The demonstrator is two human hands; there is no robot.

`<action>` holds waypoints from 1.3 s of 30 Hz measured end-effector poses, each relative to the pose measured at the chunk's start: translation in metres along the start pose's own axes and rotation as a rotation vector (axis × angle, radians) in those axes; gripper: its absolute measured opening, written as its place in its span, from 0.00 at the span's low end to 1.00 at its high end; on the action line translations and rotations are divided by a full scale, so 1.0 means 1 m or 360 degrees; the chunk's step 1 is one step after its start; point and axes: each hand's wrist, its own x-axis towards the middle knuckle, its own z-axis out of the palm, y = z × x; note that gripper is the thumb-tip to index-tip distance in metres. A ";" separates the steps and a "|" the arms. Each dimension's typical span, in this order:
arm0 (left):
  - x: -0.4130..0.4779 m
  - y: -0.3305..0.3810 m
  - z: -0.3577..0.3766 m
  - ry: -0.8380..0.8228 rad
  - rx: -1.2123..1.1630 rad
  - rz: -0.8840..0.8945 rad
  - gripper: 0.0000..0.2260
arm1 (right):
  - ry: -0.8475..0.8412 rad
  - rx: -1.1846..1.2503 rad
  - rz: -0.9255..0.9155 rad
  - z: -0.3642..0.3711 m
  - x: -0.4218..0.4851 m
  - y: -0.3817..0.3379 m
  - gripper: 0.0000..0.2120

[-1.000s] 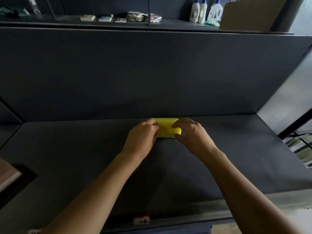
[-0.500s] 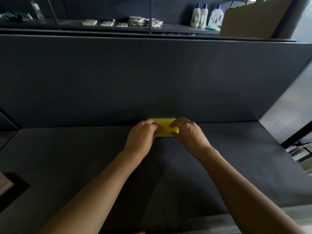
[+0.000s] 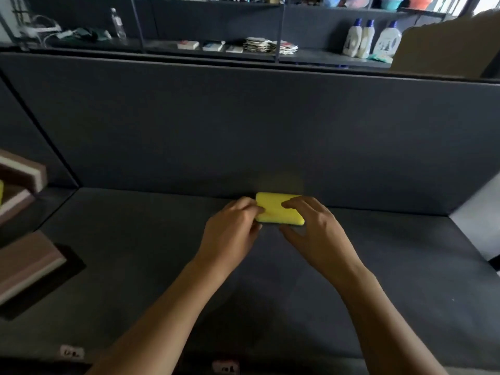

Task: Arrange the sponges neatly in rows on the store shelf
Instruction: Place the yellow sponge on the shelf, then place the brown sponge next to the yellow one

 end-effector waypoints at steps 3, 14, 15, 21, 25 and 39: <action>-0.036 -0.012 -0.024 0.0119 0.0129 -0.0158 0.12 | -0.0088 0.0116 -0.0095 0.014 -0.002 -0.034 0.16; -0.153 -0.096 -0.099 0.0276 0.0437 -0.0663 0.13 | -0.0394 0.0284 -0.0489 0.109 0.002 -0.165 0.14; -0.161 -0.107 -0.108 0.0292 0.0439 -0.0689 0.13 | -0.0399 0.0300 -0.0506 0.117 0.003 -0.179 0.14; -0.198 -0.172 -0.153 0.0441 0.0448 -0.0738 0.24 | -0.0409 0.0373 -0.0516 0.157 0.008 -0.245 0.13; -0.212 -0.213 -0.167 0.0323 0.0393 -0.0853 0.34 | -0.0331 0.0406 -0.0499 0.176 0.008 -0.273 0.10; -0.175 -0.228 -0.159 -0.0040 -0.0218 -0.0284 0.29 | -0.0152 0.0158 -0.0161 0.153 -0.013 -0.255 0.19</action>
